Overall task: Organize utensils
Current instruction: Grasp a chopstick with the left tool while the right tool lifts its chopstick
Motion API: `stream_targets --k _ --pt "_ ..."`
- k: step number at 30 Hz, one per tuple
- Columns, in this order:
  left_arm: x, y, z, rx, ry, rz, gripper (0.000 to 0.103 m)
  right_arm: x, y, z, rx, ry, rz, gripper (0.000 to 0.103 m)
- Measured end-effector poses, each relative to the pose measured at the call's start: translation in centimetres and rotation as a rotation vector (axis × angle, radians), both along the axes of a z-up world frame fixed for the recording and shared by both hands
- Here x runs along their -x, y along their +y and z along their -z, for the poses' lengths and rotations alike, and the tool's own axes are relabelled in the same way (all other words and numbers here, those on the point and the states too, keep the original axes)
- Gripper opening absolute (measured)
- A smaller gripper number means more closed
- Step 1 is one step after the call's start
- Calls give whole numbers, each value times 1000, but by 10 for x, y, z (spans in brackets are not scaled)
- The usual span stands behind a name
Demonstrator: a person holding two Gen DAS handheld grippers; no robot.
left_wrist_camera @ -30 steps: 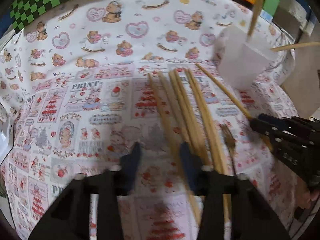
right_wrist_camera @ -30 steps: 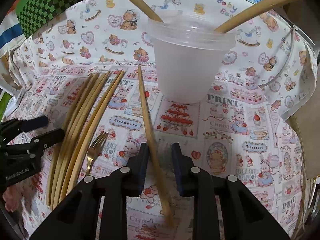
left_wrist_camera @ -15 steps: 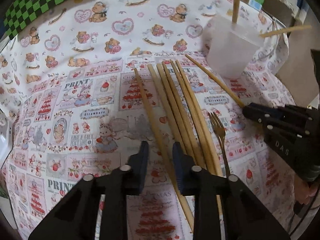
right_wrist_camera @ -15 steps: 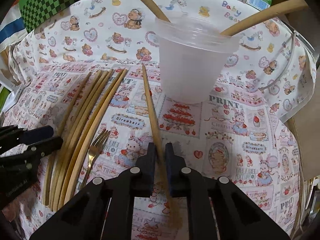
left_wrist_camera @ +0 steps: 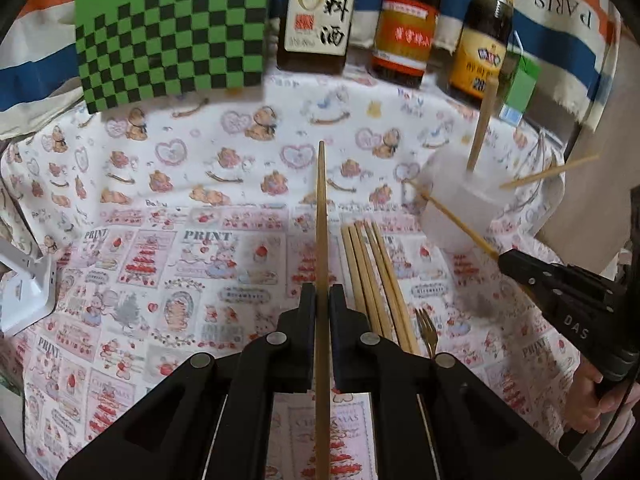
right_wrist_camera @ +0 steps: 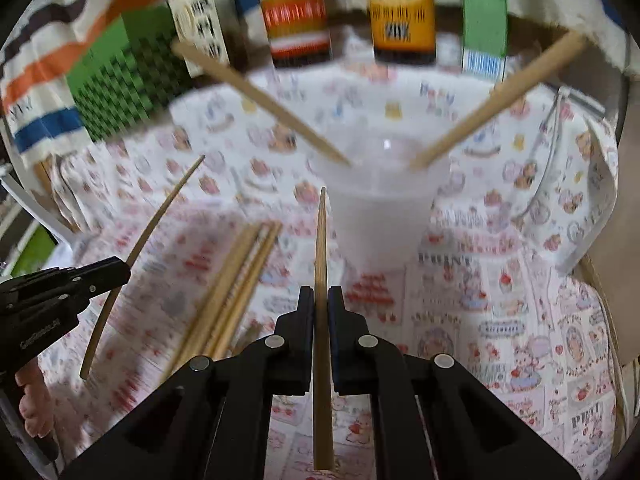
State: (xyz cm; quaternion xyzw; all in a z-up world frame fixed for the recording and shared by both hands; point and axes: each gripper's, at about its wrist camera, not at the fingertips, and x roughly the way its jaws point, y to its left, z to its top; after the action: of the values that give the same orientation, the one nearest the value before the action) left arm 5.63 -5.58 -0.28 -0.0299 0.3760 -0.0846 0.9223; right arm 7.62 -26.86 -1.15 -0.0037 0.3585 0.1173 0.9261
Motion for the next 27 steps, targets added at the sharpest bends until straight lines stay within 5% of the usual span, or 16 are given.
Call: stream_targets --k 5,11,15,27 --pt "-9 5 9 -6 56 -22 6 10 1 -17 -22 -78 -25 8" --pt "-22 9 32 -45 107 -58 6 -8 8 10 2 51 -30 8" --pt "-32 17 45 -82 129 -111 6 -13 16 24 63 59 -33 8" --pt "-43 30 54 -63 158 -94 6 -22 16 42 37 139 -52 8"
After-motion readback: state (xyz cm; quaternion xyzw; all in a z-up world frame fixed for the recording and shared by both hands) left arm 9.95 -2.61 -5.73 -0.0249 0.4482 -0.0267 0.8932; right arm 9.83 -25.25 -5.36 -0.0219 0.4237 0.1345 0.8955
